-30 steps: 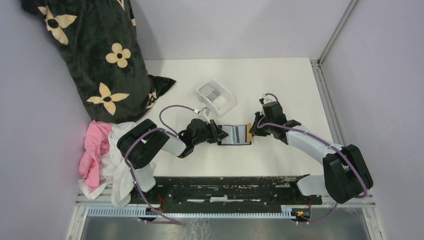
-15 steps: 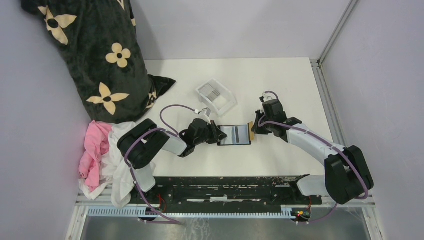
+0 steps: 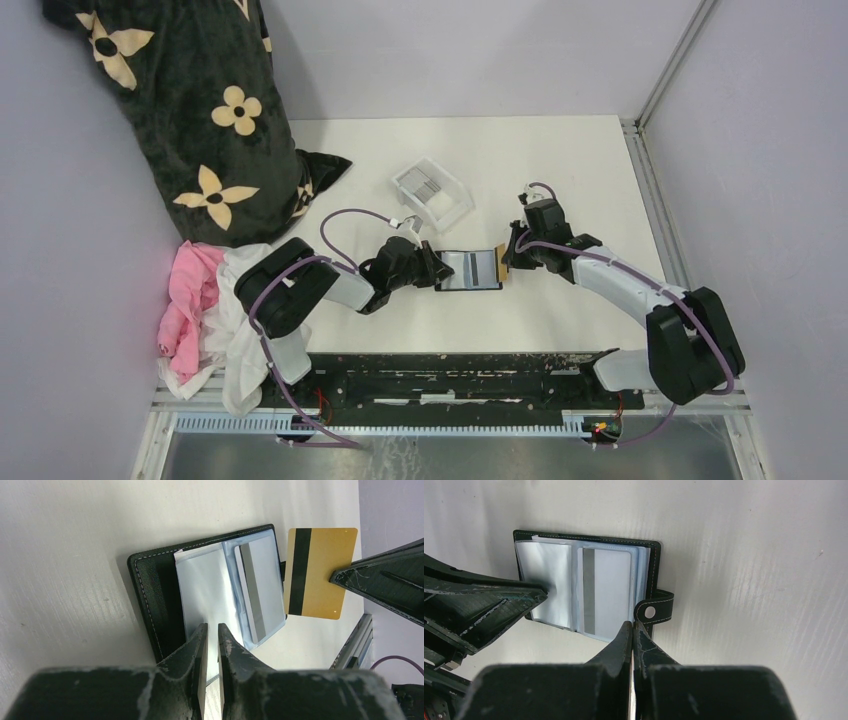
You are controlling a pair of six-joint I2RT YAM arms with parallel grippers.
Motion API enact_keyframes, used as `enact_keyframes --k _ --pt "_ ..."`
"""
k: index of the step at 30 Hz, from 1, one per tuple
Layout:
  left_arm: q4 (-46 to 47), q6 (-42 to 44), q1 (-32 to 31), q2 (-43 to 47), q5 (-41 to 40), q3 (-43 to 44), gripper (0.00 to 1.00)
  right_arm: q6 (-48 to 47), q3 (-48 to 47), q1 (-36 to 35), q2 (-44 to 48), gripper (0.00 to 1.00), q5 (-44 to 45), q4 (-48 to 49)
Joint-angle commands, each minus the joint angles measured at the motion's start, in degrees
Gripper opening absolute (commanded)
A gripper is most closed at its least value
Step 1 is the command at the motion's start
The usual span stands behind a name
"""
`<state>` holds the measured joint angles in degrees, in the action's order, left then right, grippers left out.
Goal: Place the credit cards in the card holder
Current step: Turn over the card slot in the card holder.
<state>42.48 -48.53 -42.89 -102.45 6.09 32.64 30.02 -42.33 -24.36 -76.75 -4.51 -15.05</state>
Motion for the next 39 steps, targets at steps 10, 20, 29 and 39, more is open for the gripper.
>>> enact_keyframes --k 10,20,29,39 --pt "0.24 3.21 -0.44 0.09 -1.25 0.27 0.18 3.21 0.59 2.05 -1.54 0.01 -2.86 6.04" --pt "0.15 3.53 -1.05 -0.63 -2.12 -0.58 0.17 5.24 2.86 4.16 -2.81 0.01 -5.48 8.64" --pt "-0.47 4.06 -1.61 -1.31 -3.1 -0.93 0.16 8.21 4.96 6.65 -1.61 0.01 -10.39 12.22" --pt "-1.16 4.68 -2.01 -2.29 -3.76 -1.08 0.15 11.5 5.25 7.31 0.55 0.01 -15.38 15.32"
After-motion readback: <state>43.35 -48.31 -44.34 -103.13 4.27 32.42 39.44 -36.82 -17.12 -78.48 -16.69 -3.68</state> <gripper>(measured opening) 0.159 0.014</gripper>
